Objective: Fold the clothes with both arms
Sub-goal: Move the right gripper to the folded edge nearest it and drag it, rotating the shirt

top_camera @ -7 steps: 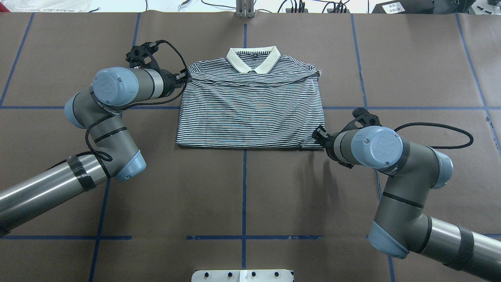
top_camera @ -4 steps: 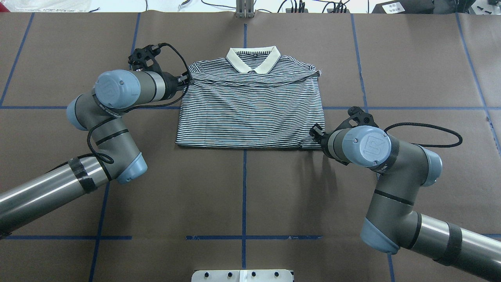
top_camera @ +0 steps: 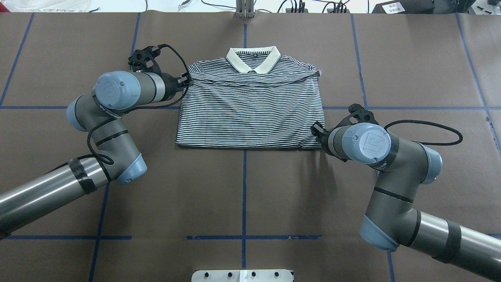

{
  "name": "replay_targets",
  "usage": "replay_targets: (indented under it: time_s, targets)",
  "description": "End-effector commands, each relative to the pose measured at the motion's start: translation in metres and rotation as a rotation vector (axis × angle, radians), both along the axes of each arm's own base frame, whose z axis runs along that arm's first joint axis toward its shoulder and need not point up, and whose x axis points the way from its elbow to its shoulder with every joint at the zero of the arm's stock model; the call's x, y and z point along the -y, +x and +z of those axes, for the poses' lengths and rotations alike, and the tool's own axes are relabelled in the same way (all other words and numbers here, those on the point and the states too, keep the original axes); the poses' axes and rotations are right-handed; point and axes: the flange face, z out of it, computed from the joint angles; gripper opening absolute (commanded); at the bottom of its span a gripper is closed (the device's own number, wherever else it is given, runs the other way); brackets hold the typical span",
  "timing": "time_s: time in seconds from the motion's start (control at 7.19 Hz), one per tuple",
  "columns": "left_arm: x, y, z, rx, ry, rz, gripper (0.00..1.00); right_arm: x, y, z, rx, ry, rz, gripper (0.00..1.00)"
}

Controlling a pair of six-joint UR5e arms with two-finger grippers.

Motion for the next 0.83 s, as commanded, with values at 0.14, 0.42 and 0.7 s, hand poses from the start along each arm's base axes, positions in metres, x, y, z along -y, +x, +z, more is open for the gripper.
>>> replay_targets:
  time_s: [0.14, 0.42, 0.7]
  targets:
    - [0.000, 0.000, 0.000, 0.002, -0.001, 0.000, 0.47, 0.002, 0.000, -0.007, 0.010, 0.004, 0.002, 0.00]
    - [-0.003, -0.004, -0.014, -0.020, 0.016, 0.002, 0.47, -0.008, 0.024, -0.026, 0.055, 0.021, 0.001, 0.00]
    - [-0.011, -0.009, -0.035, -0.052, 0.040, 0.008, 0.57, -0.129, 0.058, -0.028, 0.099, 0.019, -0.176, 0.00]
